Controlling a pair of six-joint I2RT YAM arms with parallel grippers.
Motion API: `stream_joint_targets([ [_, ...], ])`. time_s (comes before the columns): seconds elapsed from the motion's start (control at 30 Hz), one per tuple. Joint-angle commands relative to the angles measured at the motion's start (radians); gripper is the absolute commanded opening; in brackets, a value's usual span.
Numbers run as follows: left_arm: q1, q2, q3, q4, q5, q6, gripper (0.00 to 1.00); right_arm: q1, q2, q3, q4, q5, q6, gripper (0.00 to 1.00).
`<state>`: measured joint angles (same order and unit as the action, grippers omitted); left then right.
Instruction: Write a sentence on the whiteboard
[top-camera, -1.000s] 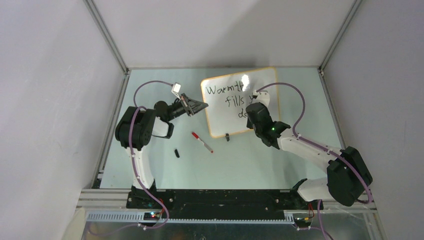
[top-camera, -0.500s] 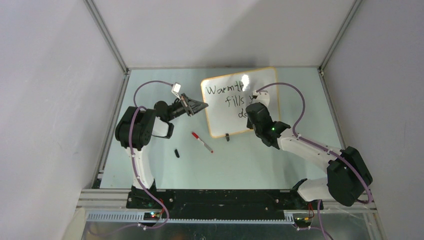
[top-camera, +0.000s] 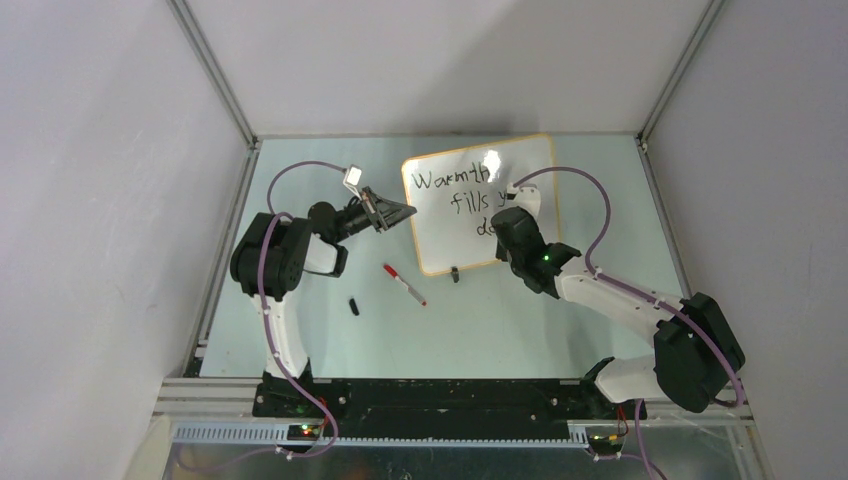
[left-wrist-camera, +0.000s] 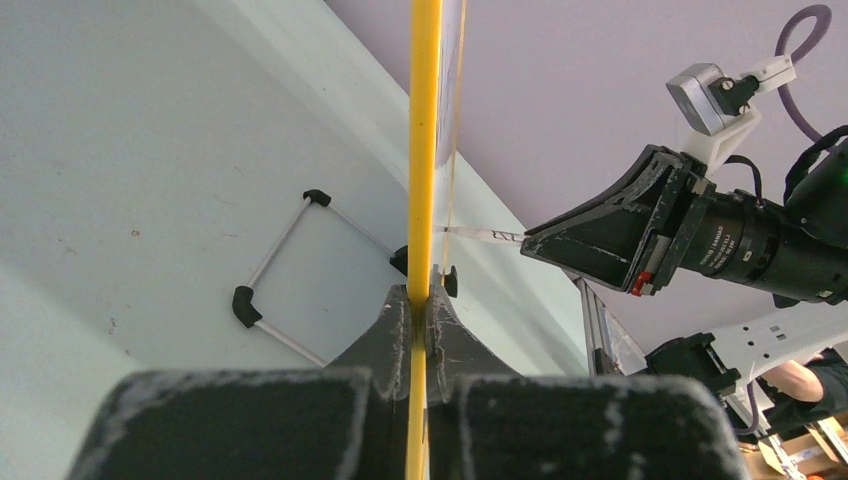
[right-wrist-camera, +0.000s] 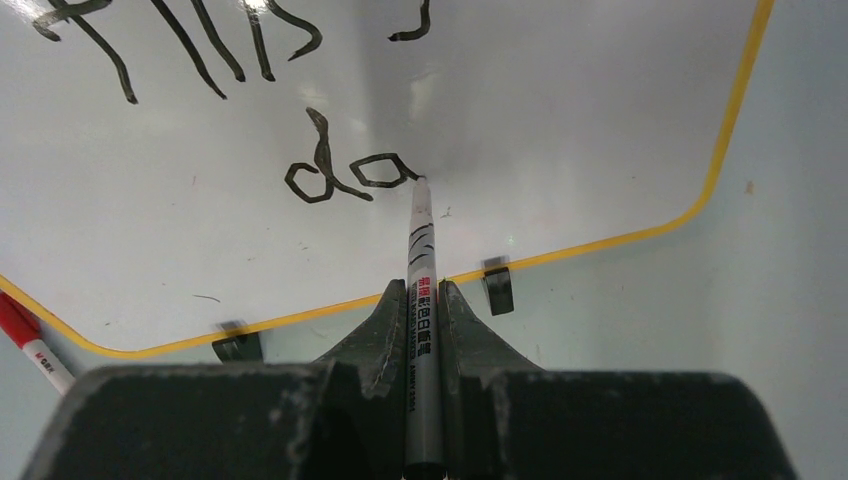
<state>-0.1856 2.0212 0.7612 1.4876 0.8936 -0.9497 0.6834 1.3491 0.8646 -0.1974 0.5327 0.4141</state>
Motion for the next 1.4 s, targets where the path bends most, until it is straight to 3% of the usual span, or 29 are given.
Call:
stream_joint_targets([
  [0.0,-0.008,-0.042,0.001,0.040,0.012,0.014,0.00,-0.001,-0.001,0.028,-0.020,0.041,0.017,0.00],
  [0.23,-0.008,-0.044,-0.001,0.040,0.011,0.015,0.00,0.000,-0.015,0.028,-0.006,0.037,0.011,0.00],
  [0.63,-0.008,-0.042,0.000,0.040,0.010,0.014,0.00,0.013,-0.154,-0.035,0.158,-0.017,-0.070,0.00],
  [1.37,-0.010,-0.044,-0.001,0.040,0.010,0.015,0.00,-0.036,-0.076,-0.039,0.136,-0.028,-0.049,0.00],
])
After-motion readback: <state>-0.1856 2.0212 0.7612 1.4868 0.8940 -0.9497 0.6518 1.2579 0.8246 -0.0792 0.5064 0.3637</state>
